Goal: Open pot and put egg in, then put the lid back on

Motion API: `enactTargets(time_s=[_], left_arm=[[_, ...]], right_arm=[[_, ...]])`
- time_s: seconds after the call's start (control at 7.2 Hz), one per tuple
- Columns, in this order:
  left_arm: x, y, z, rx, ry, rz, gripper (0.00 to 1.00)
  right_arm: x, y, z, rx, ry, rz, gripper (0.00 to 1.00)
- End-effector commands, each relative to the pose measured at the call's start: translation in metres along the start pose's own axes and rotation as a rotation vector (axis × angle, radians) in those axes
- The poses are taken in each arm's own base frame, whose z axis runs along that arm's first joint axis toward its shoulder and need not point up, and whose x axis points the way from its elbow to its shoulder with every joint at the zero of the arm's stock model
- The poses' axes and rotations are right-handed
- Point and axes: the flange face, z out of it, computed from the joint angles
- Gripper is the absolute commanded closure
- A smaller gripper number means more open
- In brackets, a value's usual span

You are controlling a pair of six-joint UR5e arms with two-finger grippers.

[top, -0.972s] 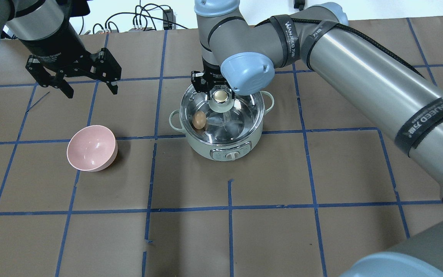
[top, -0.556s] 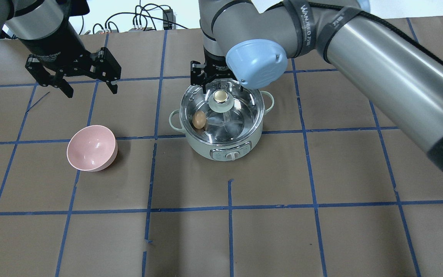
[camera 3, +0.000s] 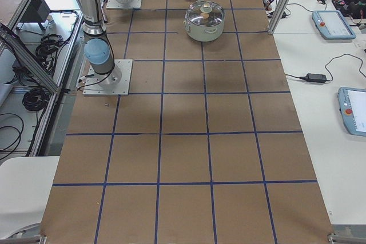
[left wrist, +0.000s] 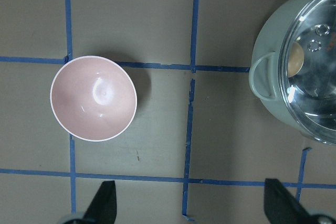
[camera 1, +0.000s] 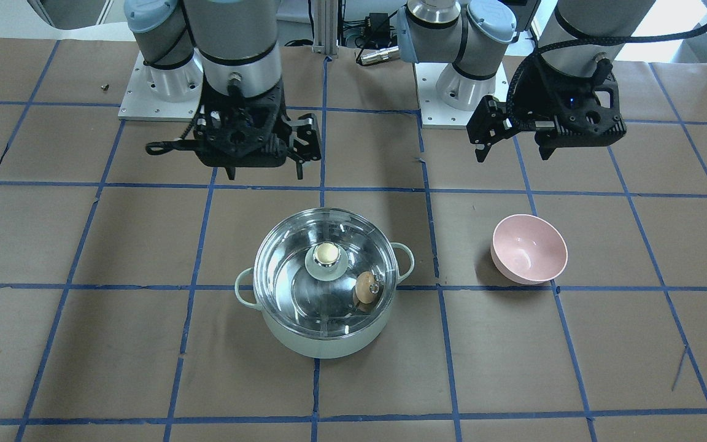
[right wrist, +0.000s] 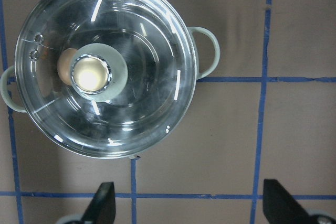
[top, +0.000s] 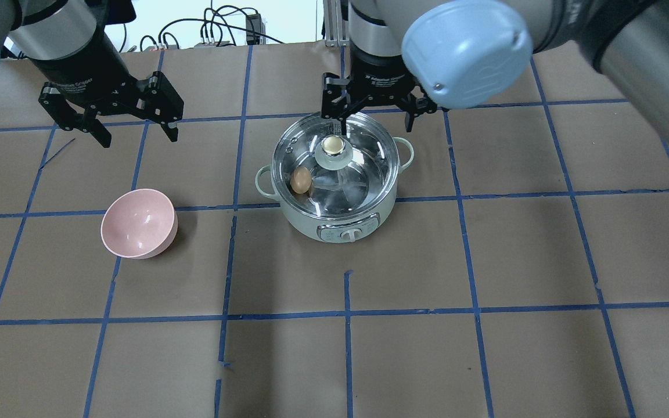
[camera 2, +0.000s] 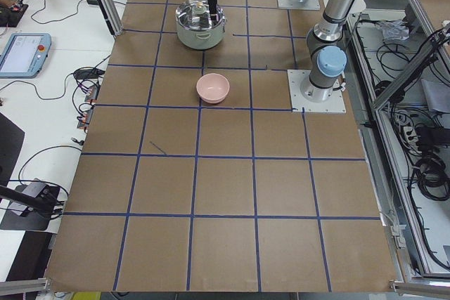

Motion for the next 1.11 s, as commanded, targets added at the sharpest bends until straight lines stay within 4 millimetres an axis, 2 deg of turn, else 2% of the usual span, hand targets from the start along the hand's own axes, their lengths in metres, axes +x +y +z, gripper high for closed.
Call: enactTargets(time_s=[0.0, 0.14, 0.28, 0.97], left_arm=[[0.002, 0.0, 0.0, -0.001, 0.0, -0.003, 0.0], [0.0, 0.0, 0.001, -0.002, 0.002, -0.004, 0.0], [0.0, 0.0, 0.002, -0.004, 0.002, -0.004, 0.0], [-0.001, 0.003, -0.003, 0.004, -0.007, -0.003, 0.0]], right_arm=[[0.08, -0.006, -0.016, -0.008, 0.01, -0.032, 0.0], [0.103, -0.009, -0.02, -0.003, 0.0, 0.013, 0.0], [0.112, -0.012, -0.021, 0.0, 0.003, 0.03, 0.0], [0.105, -0.007, -0.023, 0.008, -0.006, 0.021, 0.0]])
